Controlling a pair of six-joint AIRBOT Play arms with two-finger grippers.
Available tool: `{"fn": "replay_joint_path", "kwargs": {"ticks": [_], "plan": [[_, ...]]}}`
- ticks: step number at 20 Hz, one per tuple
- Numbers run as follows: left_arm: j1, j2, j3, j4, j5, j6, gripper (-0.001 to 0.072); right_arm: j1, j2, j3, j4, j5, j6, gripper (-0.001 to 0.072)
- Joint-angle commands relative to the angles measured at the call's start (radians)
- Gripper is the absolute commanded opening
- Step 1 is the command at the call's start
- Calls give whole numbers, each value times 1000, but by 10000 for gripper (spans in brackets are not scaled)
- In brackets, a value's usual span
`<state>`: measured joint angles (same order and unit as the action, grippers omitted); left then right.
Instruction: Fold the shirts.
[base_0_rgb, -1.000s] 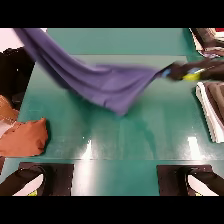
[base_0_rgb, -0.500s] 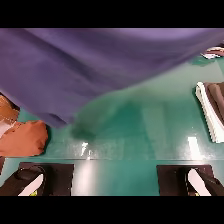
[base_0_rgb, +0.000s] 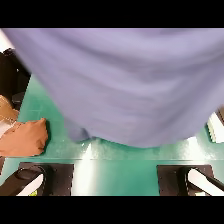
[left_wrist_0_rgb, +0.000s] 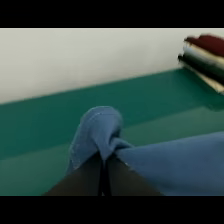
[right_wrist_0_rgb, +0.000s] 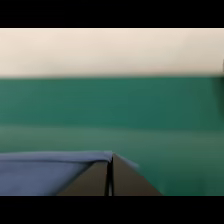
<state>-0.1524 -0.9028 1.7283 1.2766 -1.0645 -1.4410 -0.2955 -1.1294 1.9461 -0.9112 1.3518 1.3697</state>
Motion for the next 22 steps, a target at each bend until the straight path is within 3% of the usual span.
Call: {"fn": "replay_joint_path", "kwargs": {"ticks": [1,4,8,11,12,13,14,16,20,22], "plan": [[1,-112,-228,-5,2,1,22,174,-180,-126,-240,5,47,15],[1,-312,-302,-5,135,38,23,259,-355,-182,-305,-83,68,15],[2,-580,-282,2,447,61,23,307,-516,-182,-300,-233,97,16],[2,-686,-254,3,527,61,25,312,-574,-182,-275,-292,97,18],[2,-696,-254,3,523,61,138,311,-583,-182,-257,-302,97,55],[2,-697,-254,3,512,57,430,303,-586,-182,-237,-302,97,283],[2,-694,-243,6,480,57,574,290,-584,-182,-211,-299,96,391],[23,-681,-194,32,329,58,572,257,-560,-182,-153,-252,89,389],[150,-611,-132,32,-107,66,572,192,-473,-198,-145,-6,-6,387],[217,-574,-172,31,-224,76,572,167,-399,-290,-145,35,-32,388]]}}
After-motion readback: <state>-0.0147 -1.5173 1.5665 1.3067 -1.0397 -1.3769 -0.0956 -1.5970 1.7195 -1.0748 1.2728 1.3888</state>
